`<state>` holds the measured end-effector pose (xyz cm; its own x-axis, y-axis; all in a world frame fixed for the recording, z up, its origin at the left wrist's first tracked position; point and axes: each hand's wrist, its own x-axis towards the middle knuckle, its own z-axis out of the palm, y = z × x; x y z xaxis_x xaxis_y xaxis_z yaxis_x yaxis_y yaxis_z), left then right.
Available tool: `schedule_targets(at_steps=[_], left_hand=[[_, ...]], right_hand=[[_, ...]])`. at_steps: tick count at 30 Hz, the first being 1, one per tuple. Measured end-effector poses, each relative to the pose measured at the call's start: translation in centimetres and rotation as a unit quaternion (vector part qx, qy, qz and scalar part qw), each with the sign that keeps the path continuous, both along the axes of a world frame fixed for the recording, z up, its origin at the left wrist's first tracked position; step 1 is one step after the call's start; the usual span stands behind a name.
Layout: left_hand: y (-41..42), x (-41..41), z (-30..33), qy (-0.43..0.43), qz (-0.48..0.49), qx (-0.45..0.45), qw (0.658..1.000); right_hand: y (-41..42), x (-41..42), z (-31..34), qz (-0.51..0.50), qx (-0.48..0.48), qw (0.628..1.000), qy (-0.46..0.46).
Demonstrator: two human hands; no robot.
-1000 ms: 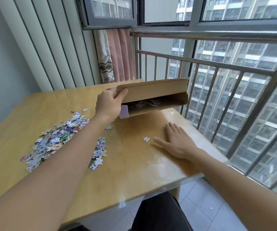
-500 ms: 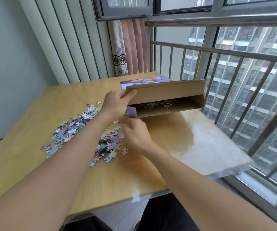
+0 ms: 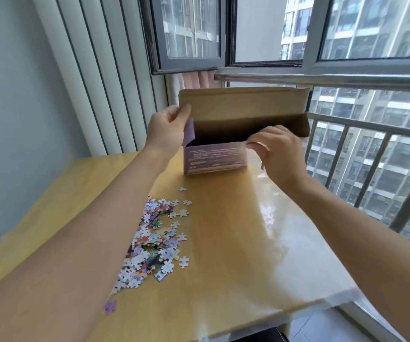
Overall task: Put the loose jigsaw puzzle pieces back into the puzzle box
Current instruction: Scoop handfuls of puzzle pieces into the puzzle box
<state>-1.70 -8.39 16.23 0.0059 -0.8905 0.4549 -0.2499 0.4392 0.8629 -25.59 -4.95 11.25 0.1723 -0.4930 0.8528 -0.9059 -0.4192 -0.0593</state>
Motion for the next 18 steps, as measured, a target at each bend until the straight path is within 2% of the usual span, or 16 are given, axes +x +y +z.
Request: schedule_targets(at_steps=[4,9,14,18], left_hand=[[0.3,0.4,-0.2,-0.011,0.006,0.006,1.000],[0.8,0.7,-3.1,0.006,-0.004,0.040,0.999],[2.8,0.8,-8.5,-0.026,0.010,0.094,0.995],[5.2,0.3,-12.5,-0.034,0.009,0.120,0.992]], right_hand=[[0.3,-0.6,0.9,0.019,0.007,0.998,0.056],[1.5,-1.0,-2.3,0.005,0.023,0.997,0.078],[3.5,-0.1,-7.2,-0.015,0.106,0.990,0.086],[5.1,0.2,-9.3,-0.044,0.249,0.965,0.073]])
